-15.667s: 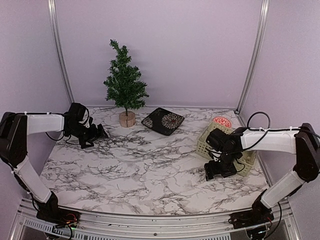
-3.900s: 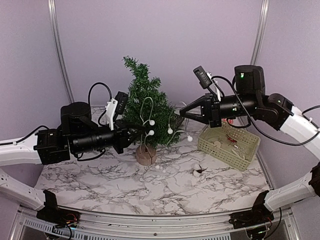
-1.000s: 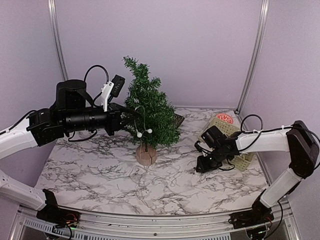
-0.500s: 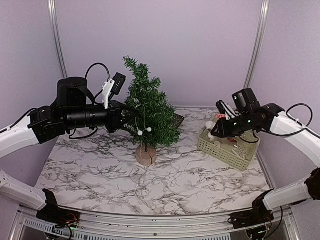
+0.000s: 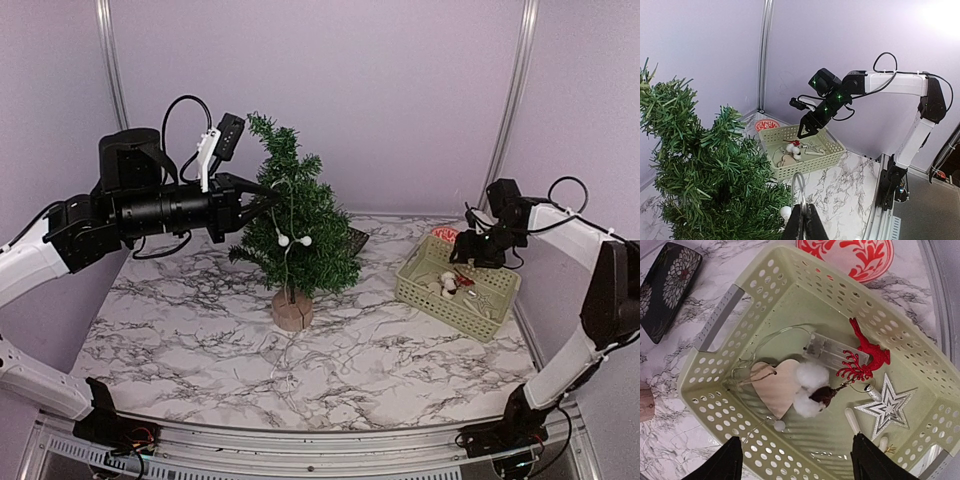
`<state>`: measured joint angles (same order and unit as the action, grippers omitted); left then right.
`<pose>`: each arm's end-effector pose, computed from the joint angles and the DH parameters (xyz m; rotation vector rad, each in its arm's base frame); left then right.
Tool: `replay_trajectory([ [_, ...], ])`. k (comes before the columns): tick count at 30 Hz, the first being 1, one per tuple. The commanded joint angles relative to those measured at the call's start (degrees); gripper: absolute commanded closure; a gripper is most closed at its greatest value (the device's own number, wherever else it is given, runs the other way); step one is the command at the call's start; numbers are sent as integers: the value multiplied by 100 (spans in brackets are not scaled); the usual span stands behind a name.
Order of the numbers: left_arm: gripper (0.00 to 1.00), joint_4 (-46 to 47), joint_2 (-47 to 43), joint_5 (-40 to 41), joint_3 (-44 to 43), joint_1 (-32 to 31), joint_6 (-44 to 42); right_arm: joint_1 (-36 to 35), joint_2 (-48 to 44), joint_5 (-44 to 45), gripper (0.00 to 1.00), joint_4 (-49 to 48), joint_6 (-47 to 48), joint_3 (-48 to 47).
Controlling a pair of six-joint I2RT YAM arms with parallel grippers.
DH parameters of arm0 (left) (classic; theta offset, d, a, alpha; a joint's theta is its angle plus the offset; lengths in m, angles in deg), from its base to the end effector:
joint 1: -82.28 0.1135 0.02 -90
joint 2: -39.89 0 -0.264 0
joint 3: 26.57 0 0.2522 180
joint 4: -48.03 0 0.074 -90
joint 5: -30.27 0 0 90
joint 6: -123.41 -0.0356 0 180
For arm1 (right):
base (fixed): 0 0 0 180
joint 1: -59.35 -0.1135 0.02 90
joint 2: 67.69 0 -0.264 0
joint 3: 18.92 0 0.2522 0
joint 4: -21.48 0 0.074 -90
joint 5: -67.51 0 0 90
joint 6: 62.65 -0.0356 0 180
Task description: Decorate the small christmas tree
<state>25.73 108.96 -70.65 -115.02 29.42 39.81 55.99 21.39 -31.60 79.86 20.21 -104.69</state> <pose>0.1591 -0.2212 0.4382 0.8122 1.5008 -0.9397 0.3184 0.0243 0.2668 0.0342 2.6516 0.2715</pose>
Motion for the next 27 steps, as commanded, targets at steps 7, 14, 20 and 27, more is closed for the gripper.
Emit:
replay_trajectory([
  [7,100,-102,50,133,-161,21,-107,-758,-1501,-1243,38,-261,-1242,1008],
  [14,100,-9,130,125,-166,21,-91,-1074,-1867,-1172,39,-1384,-2486,2263],
  [20,100,8,105,154,-142,21,-77,-1138,-1406,-1352,39,-2218,-2862,2577],
  [27,100,7,31,283,-54,21,-60,-1146,-936,-1447,42,-2894,-3111,2590],
])
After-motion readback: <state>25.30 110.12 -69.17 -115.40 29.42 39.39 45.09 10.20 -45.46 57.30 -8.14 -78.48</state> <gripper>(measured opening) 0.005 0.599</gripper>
